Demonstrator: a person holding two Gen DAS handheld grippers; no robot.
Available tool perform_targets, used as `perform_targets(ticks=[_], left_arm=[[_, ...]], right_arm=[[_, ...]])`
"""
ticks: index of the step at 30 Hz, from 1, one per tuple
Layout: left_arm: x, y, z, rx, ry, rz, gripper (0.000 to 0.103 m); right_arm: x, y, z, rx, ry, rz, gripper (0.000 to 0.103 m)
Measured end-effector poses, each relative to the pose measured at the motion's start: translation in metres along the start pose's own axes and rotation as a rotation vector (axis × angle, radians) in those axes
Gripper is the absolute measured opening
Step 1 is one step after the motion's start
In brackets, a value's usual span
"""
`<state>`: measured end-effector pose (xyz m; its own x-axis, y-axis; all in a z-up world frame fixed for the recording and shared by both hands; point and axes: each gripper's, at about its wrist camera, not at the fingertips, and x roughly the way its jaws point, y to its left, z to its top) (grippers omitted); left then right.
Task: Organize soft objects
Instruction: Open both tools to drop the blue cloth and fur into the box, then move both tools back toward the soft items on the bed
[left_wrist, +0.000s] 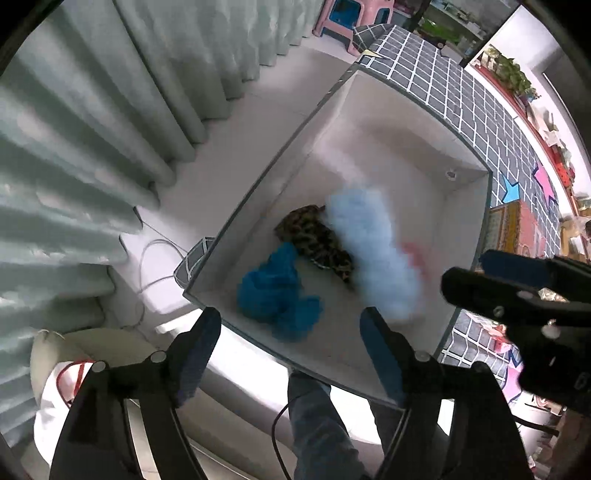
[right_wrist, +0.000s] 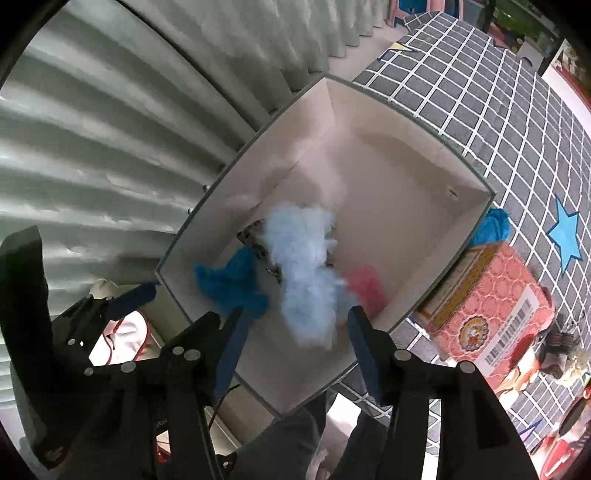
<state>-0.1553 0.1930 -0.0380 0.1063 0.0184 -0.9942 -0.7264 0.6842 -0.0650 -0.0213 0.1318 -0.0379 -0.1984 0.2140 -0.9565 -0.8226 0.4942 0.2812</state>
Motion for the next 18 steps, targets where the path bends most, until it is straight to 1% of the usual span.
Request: perform_targets(ticks=[1, 2, 3, 5, 6, 7, 8, 9, 13, 16, 18], left_arm=[[0.000, 0.000, 0.000, 0.000, 0.002, 0.004, 0.083], [0.000, 0.001, -0.001, -0.002, 0.005, 0.005, 0.084], [0.001, 0.001, -0.001, -0.006, 0.008, 0.005, 0.087], [0.000, 0.002, -0.001, -0.023, 0.013, 0.020, 0.091], [-0.001, 0.003, 0.000, -0.036, 0.015, 0.022, 0.097], [-0.001, 0.004, 0.000, -0.048, 0.017, 0.019, 0.101], [-0.001, 0.005, 0.001, -0.057, 0.017, 0.017, 0.103], [-0.002, 0.005, 0.001, -0.062, 0.017, 0.016, 0.103], [-0.009, 0.001, 0.005, -0.065, 0.000, 0.001, 0.103], [-0.017, -0.008, 0.010, -0.048, -0.008, -0.023, 0.103], [-0.021, -0.017, 0.013, -0.027, -0.014, -0.043, 0.103]], right_arm=[[-0.002, -0.001, 0.001, 0.001, -0.003, -0.003, 0.076], [-0.005, -0.002, 0.002, 0.005, -0.013, -0.004, 0.084], [-0.007, -0.004, 0.000, 0.006, -0.021, -0.005, 0.089], [-0.014, -0.008, 0.001, 0.006, -0.039, -0.010, 0.089], [-0.019, -0.009, -0.001, 0.002, -0.056, -0.010, 0.089], [-0.025, -0.010, -0.003, -0.003, -0.070, -0.009, 0.092], [-0.031, -0.012, -0.003, -0.006, -0.088, -0.008, 0.100], [-0.037, -0.011, -0.006, -0.007, -0.107, -0.006, 0.103], [-0.067, -0.024, -0.010, 0.022, -0.173, -0.016, 0.103], [-0.084, -0.045, -0.015, 0.080, -0.205, -0.024, 0.103], [-0.093, -0.066, -0.020, 0.136, -0.224, -0.032, 0.103]])
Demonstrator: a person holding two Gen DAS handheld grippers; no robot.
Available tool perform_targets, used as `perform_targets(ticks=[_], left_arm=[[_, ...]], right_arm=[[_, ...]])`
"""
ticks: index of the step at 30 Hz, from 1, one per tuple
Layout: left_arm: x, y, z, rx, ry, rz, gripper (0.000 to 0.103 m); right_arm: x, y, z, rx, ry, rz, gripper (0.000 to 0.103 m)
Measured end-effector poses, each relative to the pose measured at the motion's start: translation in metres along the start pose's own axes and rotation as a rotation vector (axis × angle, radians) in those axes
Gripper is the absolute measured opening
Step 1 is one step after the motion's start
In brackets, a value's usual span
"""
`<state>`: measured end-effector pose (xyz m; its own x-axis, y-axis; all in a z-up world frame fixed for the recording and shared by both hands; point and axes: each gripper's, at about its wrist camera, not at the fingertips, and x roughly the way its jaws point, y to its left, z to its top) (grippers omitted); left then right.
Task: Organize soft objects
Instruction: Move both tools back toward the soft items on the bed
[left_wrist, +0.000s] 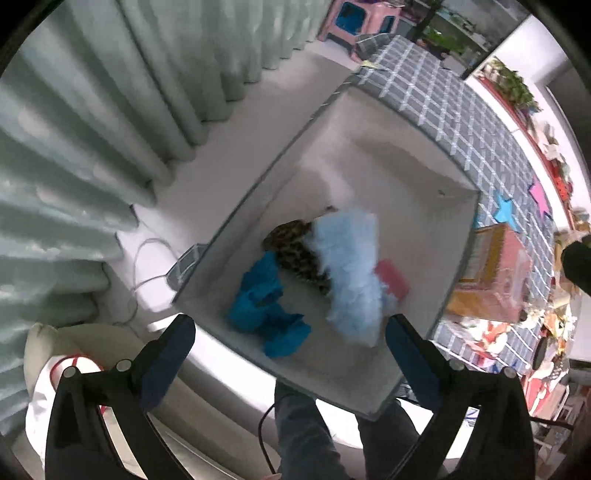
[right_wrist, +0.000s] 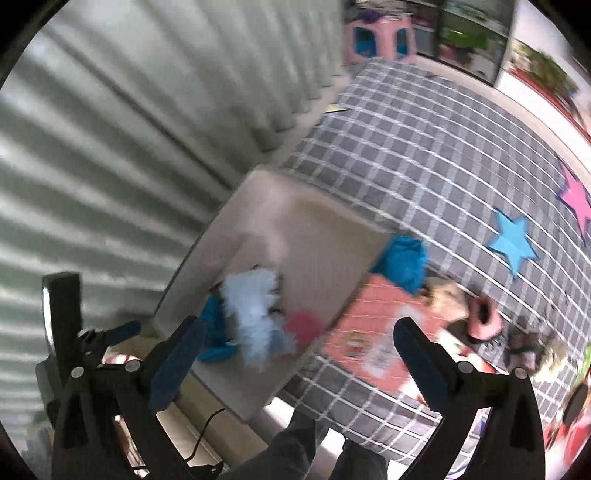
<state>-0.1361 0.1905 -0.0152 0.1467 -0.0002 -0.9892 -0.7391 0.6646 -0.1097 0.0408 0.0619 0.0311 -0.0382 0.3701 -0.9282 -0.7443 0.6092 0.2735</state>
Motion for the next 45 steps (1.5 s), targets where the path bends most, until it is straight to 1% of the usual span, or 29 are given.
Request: perform_targets(ticks=[5, 10, 13, 18, 24, 26, 30, 33, 35, 40, 45], left_arm=[[-0.011, -0.034, 0.007, 0.086, -0.008, -0.010, 0.103], [-0.020, -0.080, 0.011, 0.185, -0.008, -0.032, 0.103], [-0.025, -0.119, 0.012, 0.265, -0.013, -0.044, 0.103], [-0.026, -0.183, 0.013, 0.387, -0.007, -0.052, 0.103], [-0.017, -0.264, 0.009, 0.529, -0.005, -0.047, 0.103], [-0.005, -0.294, 0.006, 0.574, 0.016, -0.043, 0.103], [0.030, -0.338, 0.004, 0.604, 0.067, -0.018, 0.103], [0.065, -0.369, 0.005, 0.618, 0.116, 0.018, 0.103], [0.084, -0.389, 0.002, 0.645, 0.125, 0.049, 0.103], [0.123, -0.418, -0.004, 0.739, 0.137, 0.150, 0.103], [0.156, -0.431, -0.003, 0.742, 0.191, 0.182, 0.103]], right_arm=[[-0.012, -0.061, -0.009, 0.123, -0.020, -0.065, 0.103], [-0.020, -0.135, -0.037, 0.278, -0.015, -0.111, 0.103], [-0.019, -0.178, -0.059, 0.360, 0.004, -0.141, 0.103], [-0.019, -0.243, -0.099, 0.507, 0.035, -0.166, 0.103], [-0.020, -0.297, -0.133, 0.614, 0.057, -0.187, 0.103], [-0.019, -0.310, -0.140, 0.640, 0.060, -0.191, 0.103], [-0.016, -0.341, -0.156, 0.701, 0.066, -0.206, 0.103], [-0.012, -0.364, -0.166, 0.750, 0.075, -0.209, 0.103], [-0.011, -0.376, -0.170, 0.772, 0.077, -0.214, 0.103], [0.000, -0.408, -0.175, 0.811, 0.090, -0.240, 0.103], [0.018, -0.438, -0.172, 0.855, 0.082, -0.243, 0.103]])
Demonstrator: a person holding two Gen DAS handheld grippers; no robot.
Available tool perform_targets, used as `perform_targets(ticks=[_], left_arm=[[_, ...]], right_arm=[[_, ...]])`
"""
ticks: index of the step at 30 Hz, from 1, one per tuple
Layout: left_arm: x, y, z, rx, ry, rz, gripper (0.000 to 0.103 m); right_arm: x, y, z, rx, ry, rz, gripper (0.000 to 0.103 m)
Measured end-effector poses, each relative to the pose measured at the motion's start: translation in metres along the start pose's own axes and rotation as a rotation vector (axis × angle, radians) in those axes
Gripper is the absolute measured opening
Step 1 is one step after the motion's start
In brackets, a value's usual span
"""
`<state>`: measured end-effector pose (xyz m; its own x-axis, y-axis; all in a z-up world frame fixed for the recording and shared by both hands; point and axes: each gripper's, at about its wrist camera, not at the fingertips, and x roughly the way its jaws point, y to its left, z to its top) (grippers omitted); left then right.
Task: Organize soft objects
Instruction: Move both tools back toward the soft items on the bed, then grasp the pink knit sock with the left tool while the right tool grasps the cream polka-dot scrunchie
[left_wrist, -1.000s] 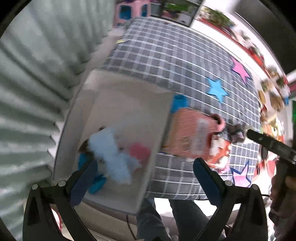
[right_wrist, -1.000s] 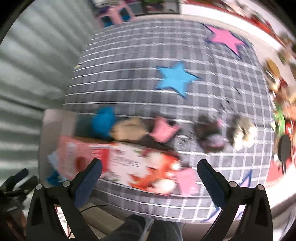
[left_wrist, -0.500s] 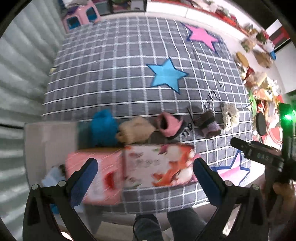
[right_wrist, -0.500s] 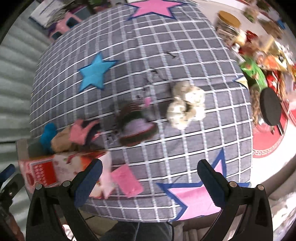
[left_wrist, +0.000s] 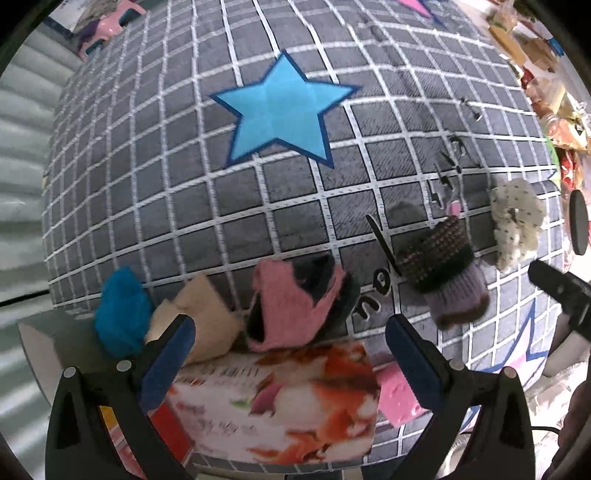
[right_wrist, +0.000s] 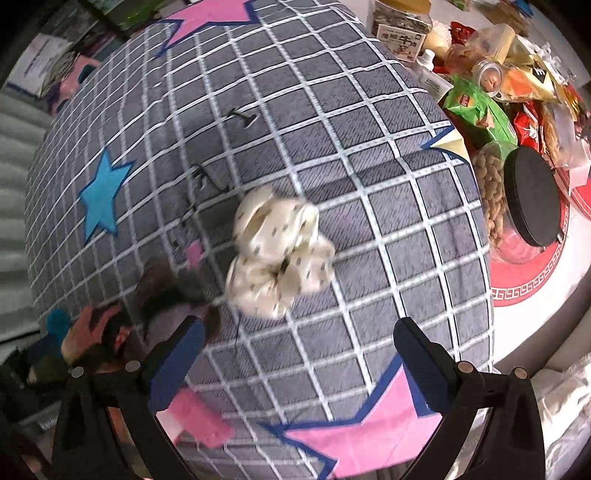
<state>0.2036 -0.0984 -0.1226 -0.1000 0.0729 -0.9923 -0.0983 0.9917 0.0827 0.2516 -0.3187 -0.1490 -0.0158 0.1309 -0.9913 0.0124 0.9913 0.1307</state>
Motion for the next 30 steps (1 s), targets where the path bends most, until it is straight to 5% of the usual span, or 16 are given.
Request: perform_targets(ticks=[16, 23, 30], left_arm=[[0.076, -0.006, 0.023, -0.030, 0.162, -0.008, 0.103], [0.098, 0.009, 0.028, -0.068, 0.205, -0.091, 0.103], [0.116, 0.017, 0.031, -0.072, 0.222, -0.092, 0.103]], right_arm=[[0.066, -0.005, 0.060, -0.038, 0.039, -0.085, 0.103], [0.067, -0.006, 0.063, -0.035, 0.036, -0.098, 0.103], [0.070, 0.001, 0.055, -0.055, 0.020, -0.106, 0.103]])
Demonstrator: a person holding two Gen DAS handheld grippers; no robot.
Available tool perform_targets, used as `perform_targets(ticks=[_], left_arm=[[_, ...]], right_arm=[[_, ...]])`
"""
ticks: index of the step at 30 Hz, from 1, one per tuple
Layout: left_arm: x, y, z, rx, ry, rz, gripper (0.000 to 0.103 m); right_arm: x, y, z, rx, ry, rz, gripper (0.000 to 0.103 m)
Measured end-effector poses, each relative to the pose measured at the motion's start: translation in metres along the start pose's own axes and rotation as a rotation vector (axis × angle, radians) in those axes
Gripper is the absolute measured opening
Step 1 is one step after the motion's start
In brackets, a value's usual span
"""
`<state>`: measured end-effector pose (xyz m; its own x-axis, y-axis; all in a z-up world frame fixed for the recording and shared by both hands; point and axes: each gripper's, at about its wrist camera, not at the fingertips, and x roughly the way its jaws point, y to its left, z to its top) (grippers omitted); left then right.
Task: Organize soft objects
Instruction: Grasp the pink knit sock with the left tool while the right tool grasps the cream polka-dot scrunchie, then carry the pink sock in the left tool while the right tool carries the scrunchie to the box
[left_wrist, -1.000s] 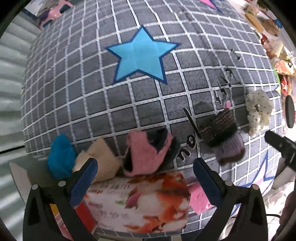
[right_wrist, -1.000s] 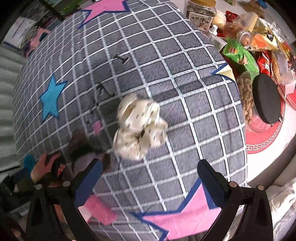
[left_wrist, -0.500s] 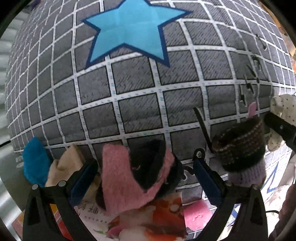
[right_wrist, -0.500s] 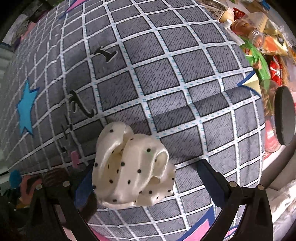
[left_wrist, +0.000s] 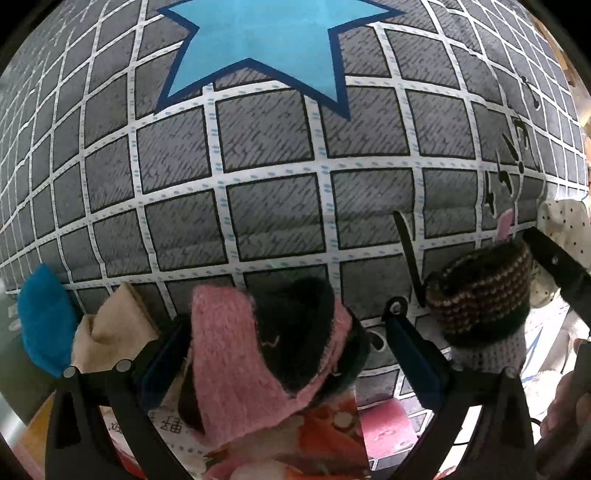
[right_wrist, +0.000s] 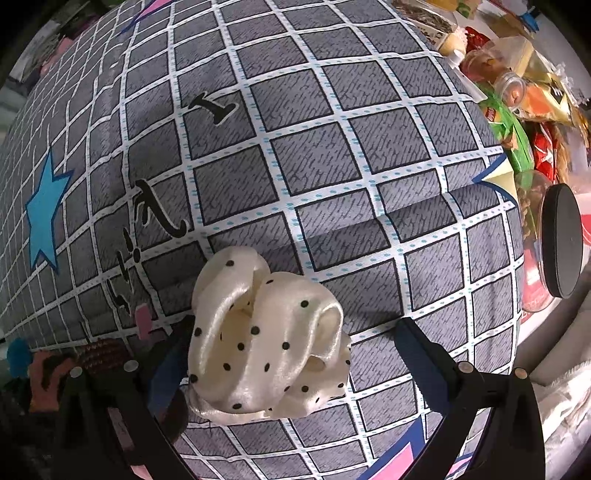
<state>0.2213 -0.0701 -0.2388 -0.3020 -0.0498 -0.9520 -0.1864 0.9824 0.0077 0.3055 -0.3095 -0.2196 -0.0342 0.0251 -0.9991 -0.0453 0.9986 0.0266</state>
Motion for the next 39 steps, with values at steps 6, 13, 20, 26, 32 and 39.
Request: perform_targets(ticks=[6, 13, 20, 26, 32, 39], left_arm=[[-0.018, -0.008, -0.002, -0.012, -0.036, -0.006, 0.083], [-0.041, -0.002, -0.012, -0.007, -0.119, -0.040, 0.036], [-0.080, -0.004, -0.034, 0.052, -0.248, 0.010, 0.036], [-0.105, -0.009, -0.061, 0.105, -0.284, -0.047, 0.036], [-0.133, -0.009, -0.095, 0.155, -0.315, -0.118, 0.036], [-0.145, -0.013, -0.136, 0.206, -0.323, -0.117, 0.036]], right_arm=[[-0.018, 0.003, -0.012, -0.047, -0.030, 0.000, 0.056], [-0.028, 0.003, -0.016, -0.080, -0.029, 0.053, 0.034], [-0.044, -0.001, -0.031, -0.044, -0.017, 0.097, 0.034], [-0.067, 0.001, -0.054, -0.028, -0.022, 0.152, 0.034], [-0.090, 0.009, -0.079, -0.058, -0.032, 0.181, 0.034], [-0.097, 0.020, -0.106, -0.117, -0.022, 0.199, 0.034]])
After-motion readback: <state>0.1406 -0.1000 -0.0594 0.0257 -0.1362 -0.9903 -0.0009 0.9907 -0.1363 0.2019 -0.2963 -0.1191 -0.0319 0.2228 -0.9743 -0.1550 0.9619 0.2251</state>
